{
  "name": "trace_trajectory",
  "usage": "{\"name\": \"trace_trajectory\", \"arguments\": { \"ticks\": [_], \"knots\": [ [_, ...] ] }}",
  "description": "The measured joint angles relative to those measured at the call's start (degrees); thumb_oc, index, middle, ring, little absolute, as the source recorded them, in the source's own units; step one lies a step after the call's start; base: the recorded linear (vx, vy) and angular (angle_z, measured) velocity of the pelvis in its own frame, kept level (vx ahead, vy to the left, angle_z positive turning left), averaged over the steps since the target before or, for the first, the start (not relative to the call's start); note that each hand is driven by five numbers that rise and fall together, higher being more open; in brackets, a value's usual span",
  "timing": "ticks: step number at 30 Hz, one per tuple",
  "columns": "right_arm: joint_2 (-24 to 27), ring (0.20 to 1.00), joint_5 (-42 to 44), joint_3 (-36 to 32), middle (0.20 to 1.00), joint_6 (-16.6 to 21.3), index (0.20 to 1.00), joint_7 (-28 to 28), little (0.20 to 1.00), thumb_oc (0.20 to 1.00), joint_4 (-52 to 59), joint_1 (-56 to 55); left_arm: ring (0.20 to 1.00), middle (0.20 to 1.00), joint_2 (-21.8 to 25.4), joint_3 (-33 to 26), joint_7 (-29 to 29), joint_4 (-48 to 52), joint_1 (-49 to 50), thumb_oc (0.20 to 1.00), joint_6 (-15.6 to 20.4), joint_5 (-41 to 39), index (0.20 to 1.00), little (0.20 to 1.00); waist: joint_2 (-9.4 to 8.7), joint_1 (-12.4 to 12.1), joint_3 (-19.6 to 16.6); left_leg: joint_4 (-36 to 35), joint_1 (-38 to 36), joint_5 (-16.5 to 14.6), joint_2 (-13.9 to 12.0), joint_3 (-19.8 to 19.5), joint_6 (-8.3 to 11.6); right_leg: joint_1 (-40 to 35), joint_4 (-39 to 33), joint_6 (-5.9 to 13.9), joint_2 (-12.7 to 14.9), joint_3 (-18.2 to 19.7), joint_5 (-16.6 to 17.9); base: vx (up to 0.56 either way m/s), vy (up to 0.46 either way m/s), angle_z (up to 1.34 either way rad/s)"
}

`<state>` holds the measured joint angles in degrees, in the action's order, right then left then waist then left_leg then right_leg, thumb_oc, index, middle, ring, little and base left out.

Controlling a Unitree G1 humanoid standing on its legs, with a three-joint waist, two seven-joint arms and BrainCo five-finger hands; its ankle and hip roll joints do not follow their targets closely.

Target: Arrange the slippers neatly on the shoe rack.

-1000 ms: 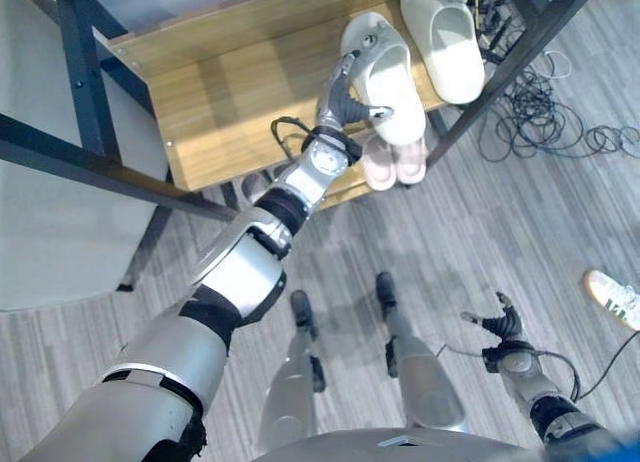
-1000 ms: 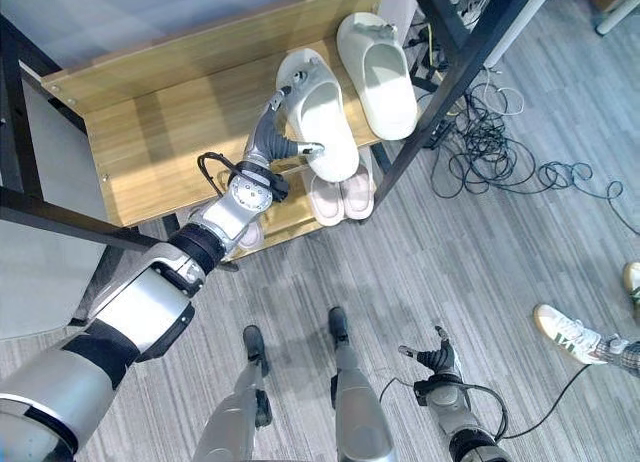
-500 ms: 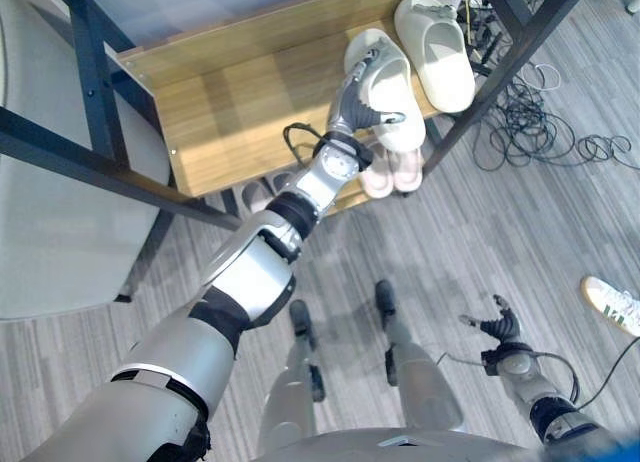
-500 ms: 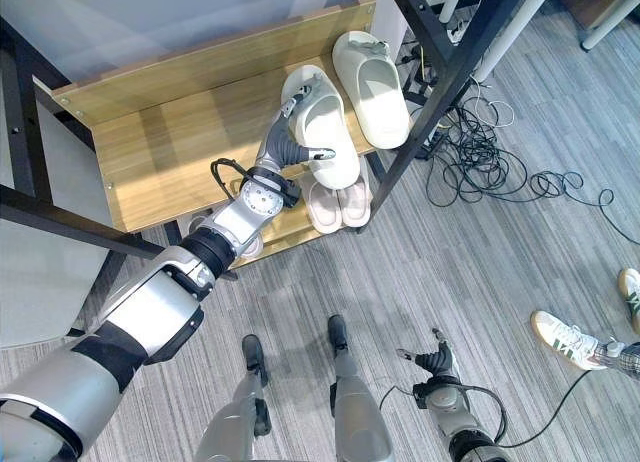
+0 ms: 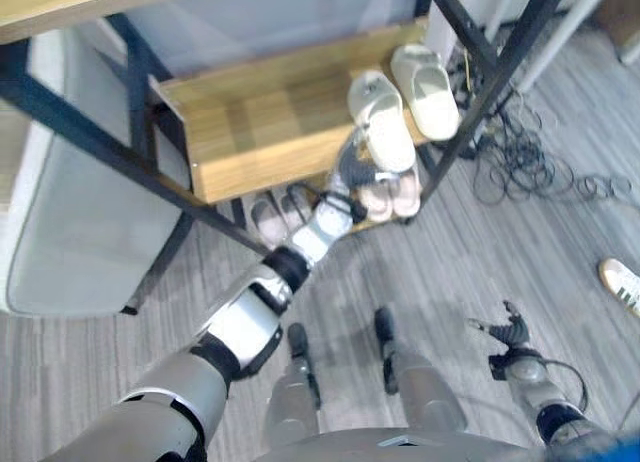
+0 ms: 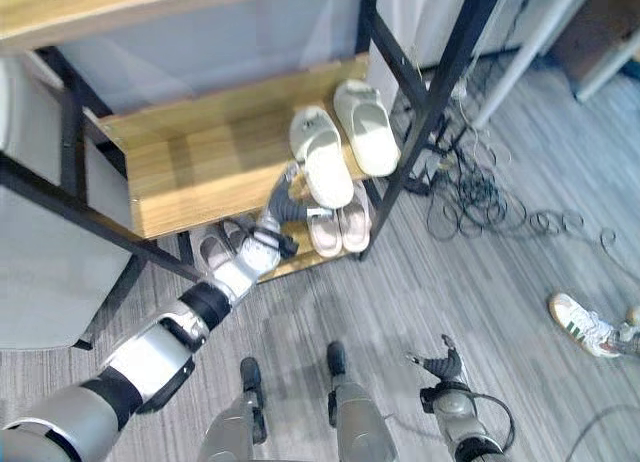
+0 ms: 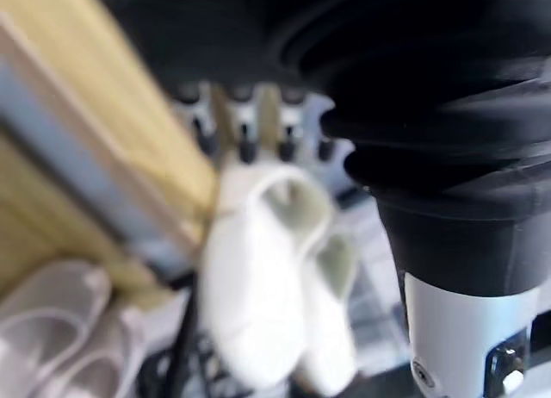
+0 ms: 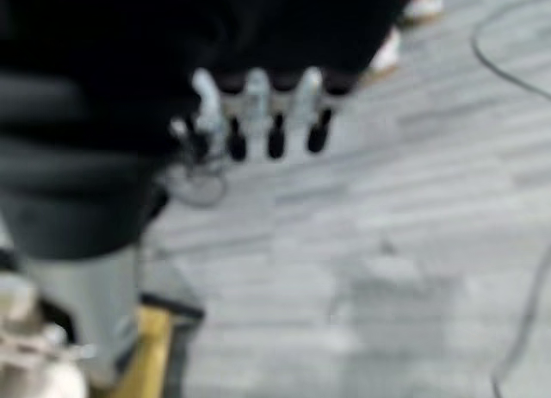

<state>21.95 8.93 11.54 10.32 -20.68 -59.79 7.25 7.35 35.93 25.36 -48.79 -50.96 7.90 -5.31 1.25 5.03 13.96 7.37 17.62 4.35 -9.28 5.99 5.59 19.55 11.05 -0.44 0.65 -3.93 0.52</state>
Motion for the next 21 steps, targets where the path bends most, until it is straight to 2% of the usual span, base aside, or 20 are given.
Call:
{"name": "trace_trajectory", "arguments": {
  "ticks": [1,2,3,4,5,6,7,8,9,10,11,12,13,14,15,17,18,19,20,21],
  "knots": [
    [0.98,1.000,0.26,0.11,1.000,0.01,1.000,-0.11,1.000,1.000,0.01,0.44,1.000,1.000,0.07,-0.03,-0.01,0.13,-1.03,1.000,0.29,0.29,1.000,1.000,-0.89,0.41,0.52,-0.01,0.70,-0.78,2.99,-0.18,-0.18,0.63,-0.85,0.85,1.28,0.31,-0.56,0.10,0.016,0.05],
    [2.45,1.000,0.65,0.69,1.000,0.14,1.000,-0.36,1.000,1.000,-1.87,1.74,1.000,1.000,-0.35,-0.15,-0.09,0.53,-2.42,1.000,0.28,0.43,1.000,1.000,1.89,-1.21,0.05,-3.49,2.57,-3.28,4.71,-4.93,0.08,3.84,2.53,1.22,-0.47,-0.06,-1.91,0.13,0.119,-0.16],
    [1.39,1.000,1.04,-0.11,1.000,-0.18,1.000,-0.69,1.000,1.000,-2.02,2.48,1.000,1.000,0.24,-0.11,-0.03,2.00,-3.65,1.000,0.37,0.51,1.000,1.000,1.90,-3.14,0.60,-2.81,3.50,-1.97,5.06,-6.35,0.98,7.06,15.75,0.47,0.13,-2.14,-5.34,0.20,0.180,-0.01],
    [-0.58,1.000,1.05,-0.10,1.000,-0.51,1.000,-0.72,1.000,1.000,-2.08,2.49,1.000,1.000,1.31,-0.03,0.01,3.64,-3.75,1.000,0.33,0.54,1.000,1.000,-0.92,-2.94,1.57,-0.70,4.64,-2.24,6.46,-5.95,1.80,4.57,17.18,0.92,1.81,-2.47,-12.14,0.24,0.216,0.10],
    [-1.58,1.000,0.91,0.73,1.000,-1.10,1.000,-0.49,1.000,1.000,-2.56,4.14,1.000,1.000,3.53,-0.64,0.13,5.39,-3.33,1.000,0.32,0.80,1.000,1.000,-0.73,-3.15,3.41,0.88,5.19,-1.89,6.10,-7.56,0.85,2.35,13.67,-0.09,-0.27,-0.83,-11.38,0.18,0.187,-0.10],
    [-3.03,1.000,0.88,0.64,1.000,-1.18,1.000,-0.45,1.000,1.000,-1.75,5.66,1.000,1.000,6.32,-0.45,-0.22,5.50,-2.40,1.000,0.07,1.62,1.000,1.000,-1.48,-3.86,3.29,-2.28,4.43,-1.54,6.57,-8.74,-0.83,2.12,11.01,1.53,-1.11,1.87,-10.52,0.15,0.204,-0.55],
    [-3.70,1.000,0.69,0.24,1.000,-0.69,1.000,-0.34,1.000,1.000,0.80,5.38,1.000,1.000,8.14,-1.94,-0.27,5.42,-1.95,1.000,-0.25,1.60,1.000,1.000,-1.70,-3.59,3.51,-4.72,2.99,-1.15,9.37,-8.43,-1.99,1.14,9.41,1.61,-0.84,3.32,-8.68,0.12,0.209,-0.59],
    [-3.92,1.000,0.37,0.30,1.000,-0.68,1.000,-0.16,1.000,1.000,1.63,4.66,1.000,1.000,7.97,-2.86,-0.14,5.29,-1.93,1.000,-0.24,1.58,1.000,1.000,-1.65,-3.25,3.63,-4.19,2.25,-1.21,11.27,-7.87,-3.53,0.60,10.08,1.75,-0.11,3.71,-8.72,0.11,0.197,-0.42],
    [-3.82,1.000,0.31,0.48,1.000,-0.84,1.000,0.27,1.000,1.000,2.15,3.97,1.000,1.000,8.02,-2.89,0.01,5.23,-1.80,1.000,-0.19,1.60,1.000,1.000,-0.72,-3.50,3.71,-4.47,0.22,0.47,11.49,-8.18,-5.98,0.13,11.42,2.52,-0.44,3.63,-8.80,0.12,0.172,-0.34],
    [-4.04,1.000,0.29,1.01,1.000,-0.92,1.000,0.44,1.000,1.000,1.89,3.58,1.000,1.000,8.24,-2.93,-0.07,4.99,-1.81,1.000,-0.16,1.63,1.000,1.000,-0.81,-3.38,3.83,-3.50,-0.36,2.44,11.46,-8.13,-7.37,-0.12,13.10,3.48,-0.36,4.05,-9.53,0.14,0.145,-0.34],
    [-4.26,1.000,0.28,1.42,1.000,-1.05,1.000,0.54,1.000,1.000,1.68,3.41,1.000,1.000,8.30,-2.82,0.02,4.95,-1.85,1.000,-0.17,1.62,1.000,1.000,-1.39,-2.81,4.18,-1.75,-0.92,1.16,11.91,-7.09,-8.25,0.51,16.42,4.20,0.35,4.49,-9.52,0.16,0.098,-0.38],
    [-4.57,1.000,0.25,1.26,1.000,-1.35,1.000,0.78,1.000,1.000,1.95,2.93,1.000,1.000,8.55,-2.61,-0.01,4.93,-1.55,1.000,-0.17,1.90,1.000,1.000,-1.45,-2.59,4.46,-1.79,-2.62,0.47,11.75,-5.42,-9.69,2.90,23.03,8.27,1.94,3.85,-9.46,0.16,0.042,-0.43],
    [-4.46,1.000,-0.03,0.95,1.000,-1.31,1.000,0.98,1.000,1.000,3.00,1.47,1.000,1.000,8.65,-2.79,0.03,5.64,-1.49,1.000,0.05,2.41,1.000,1.000,-1.03,-2.38,4.22,-2.65,-3.65,0.28,11.84,-4.27,-9.71,3.61,22.77,8.92,5.30,2.96,-10.49,0.21,-0.028,-0.75],
    [-5.36,1.000,-0.25,0.87,1.000,-1.39,1.000,1.64,1.000,1.000,3.05,0.41,1.000,1.000,11.29,-2.82,0.01,6.56,-1.38,1.000,0.19,2.61,1.000,1.000,-1.09,-2.55,4.09,-4.04,-4.52,0.33,12.00,-3.22,-10.14,2.69,15.36,10.33,10.52,1.79,-9.56,0.25,-0.111,-0.79],
    [-5.79,1.000,-0.39,1.01,1.000,-1.43,1.000,2.23,1.000,1.000,3.52,-0.63,1.000,1.000,12.76,-3.21,-0.02,6.56,-1.01,1.000,0.22,2.60,1.000,1.000,-1.06,-2.32,4.06,-4.56,-5.12,0.70,11.92,-3.34,-10.59,1.64,7.77,12.34,12.75,2.31,-7.48,0.24,-0.174,-0.74],
    [-5.57,1.000,-1.37,0.92,1.000,-1.60,1.000,2.54,1.000,1.000,3.76,-2.89,1.000,1.000,13.26,-6.21,-0.03,6.55,2.01,1.000,0.30,2.57,1.000,1.000,-0.89,-0.93,3.83,-5.73,-6.54,0.57,12.12,-3.25,-9.73,-0.60,-8.61,14.29,13.20,6.54,-1.92,0.12,-0.177,-0.09],
    [-5.60,1.000,-1.38,0.93,1.000,-2.14,1.000,2.54,1.000,1.000,3.61,-4.73,1.000,1.000,11.64,-6.82,-0.07,6.56,3.62,1.000,0.30,2.57,1.000,1.000,-1.04,-0.66,3.65,-5.26,-6.51,0.05,12.30,-3.98,-9.25,-0.92,-9.38,14.30,12.71,7.19,0.14,0.07,-0.137,0.58],
    [-5.63,1.000,-1.38,0.93,1.000,-2.56,1.000,2.60,1.000,1.000,3.39,-6.05,1.000,1.000,9.83,-6.79,-0.22,6.57,4.92,1.000,0.32,2.56,1.000,1.000,-1.23,-0.64,3.52,-5.30,-6.56,0.01,12.48,-4.85,-8.99,-0.57,-4.48,13.19,11.64,7.21,0.72,0.06,-0.116,0.78],
    [-5.78,1.000,-1.38,0.93,1.000,-2.58,1.000,2.65,1.000,1.000,2.75,-6.85,1.000,1.000,8.77,-6.70,-0.44,6.57,5.99,1.000,0.31,2.55,1.000,1.000,-1.83,-0.70,3.17,-5.19,-6.53,-0.01,12.73,-5.45,-8.17,-1.03,-2.46,11.37,10.65,7.68,1.40,0.07,-0.158,0.80],
    [-5.60,1.000,-1.39,0.82,1.000,-2.64,1.000,2.68,1.000,1.000,1.58,-6.96,1.000,1.000,8.50,-6.57,-0.56,6.55,7.26,1.000,0.30,2.53,1.000,1.000,-1.68,-0.42,3.12,-5.32,-6.52,0.11,12.29,-6.56,-6.95,-0.77,-1.68,9.12,10.10,7.24,3.40,0.06,-0.144,0.55]
  ]
}}
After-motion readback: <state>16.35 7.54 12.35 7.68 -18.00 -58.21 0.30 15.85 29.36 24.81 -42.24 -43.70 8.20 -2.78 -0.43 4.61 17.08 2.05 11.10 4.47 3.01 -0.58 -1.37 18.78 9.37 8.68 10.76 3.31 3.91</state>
